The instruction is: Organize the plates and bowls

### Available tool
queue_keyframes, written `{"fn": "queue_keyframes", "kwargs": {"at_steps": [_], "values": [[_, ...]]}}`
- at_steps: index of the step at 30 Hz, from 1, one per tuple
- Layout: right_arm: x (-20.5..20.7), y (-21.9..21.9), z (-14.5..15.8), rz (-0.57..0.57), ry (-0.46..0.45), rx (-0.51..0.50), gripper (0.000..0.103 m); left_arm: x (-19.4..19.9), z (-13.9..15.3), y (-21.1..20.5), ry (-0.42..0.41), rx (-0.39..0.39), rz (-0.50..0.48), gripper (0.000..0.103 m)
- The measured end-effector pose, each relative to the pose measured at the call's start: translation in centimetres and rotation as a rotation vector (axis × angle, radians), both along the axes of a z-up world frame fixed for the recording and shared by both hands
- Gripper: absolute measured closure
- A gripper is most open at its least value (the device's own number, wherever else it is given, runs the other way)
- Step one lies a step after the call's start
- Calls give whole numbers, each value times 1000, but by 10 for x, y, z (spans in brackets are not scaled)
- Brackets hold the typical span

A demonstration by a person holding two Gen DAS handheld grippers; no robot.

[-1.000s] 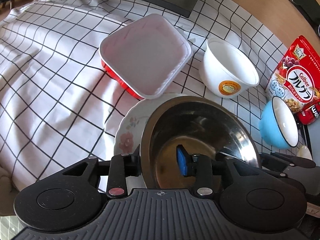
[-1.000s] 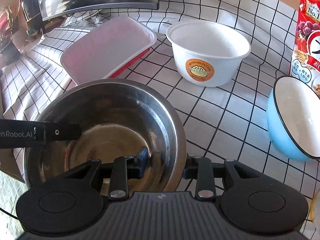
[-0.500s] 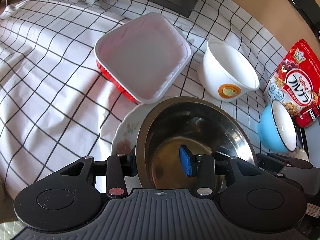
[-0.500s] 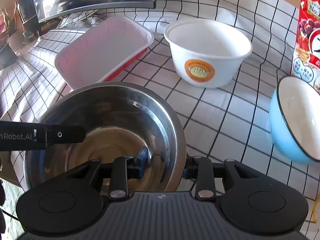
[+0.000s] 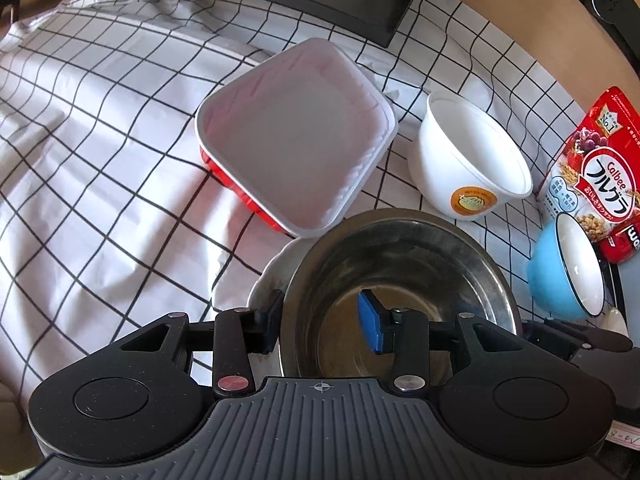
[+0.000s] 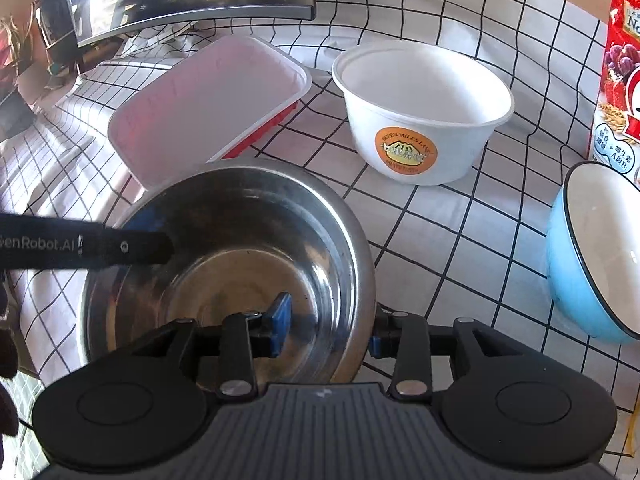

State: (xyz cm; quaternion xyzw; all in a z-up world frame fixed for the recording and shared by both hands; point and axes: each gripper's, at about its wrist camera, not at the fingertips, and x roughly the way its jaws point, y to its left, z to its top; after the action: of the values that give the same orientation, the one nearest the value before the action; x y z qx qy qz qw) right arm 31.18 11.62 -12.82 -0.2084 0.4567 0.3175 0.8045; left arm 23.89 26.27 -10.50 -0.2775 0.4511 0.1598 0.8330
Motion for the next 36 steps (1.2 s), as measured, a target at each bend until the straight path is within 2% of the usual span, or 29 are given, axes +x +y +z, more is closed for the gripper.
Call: {"fn": "queue_keyframes", "kwargs": {"at_steps": [4, 13, 17, 22, 27, 29, 33, 36], "values": [[-4, 0, 0, 15, -2, -1, 57, -1, 5, -1, -4, 12, 1, 59], [-14, -3, 6, 56, -82, -24, 52, -8, 10, -3, 6, 34, 10, 59], [-18, -9, 18, 58, -115, -8, 52, -16, 11, 0, 7, 1, 32, 63], [-20, -9, 18, 77, -61, 13, 58, -20, 15, 0, 2, -18, 55, 63], [-25, -9, 19, 82, -66, 19, 58, -24, 16, 1, -7, -16, 71, 61], [-23, -12, 21, 76, -46, 32, 58, -25, 22, 0, -21, 9, 81, 61], [-22, -23, 32, 47, -68, 57, 58, -23, 41, -9, -50, 114, 95, 61], [-19, -37, 42, 23, -88, 73, 57, -16, 56, -21, -105, 133, 85, 61]]}}
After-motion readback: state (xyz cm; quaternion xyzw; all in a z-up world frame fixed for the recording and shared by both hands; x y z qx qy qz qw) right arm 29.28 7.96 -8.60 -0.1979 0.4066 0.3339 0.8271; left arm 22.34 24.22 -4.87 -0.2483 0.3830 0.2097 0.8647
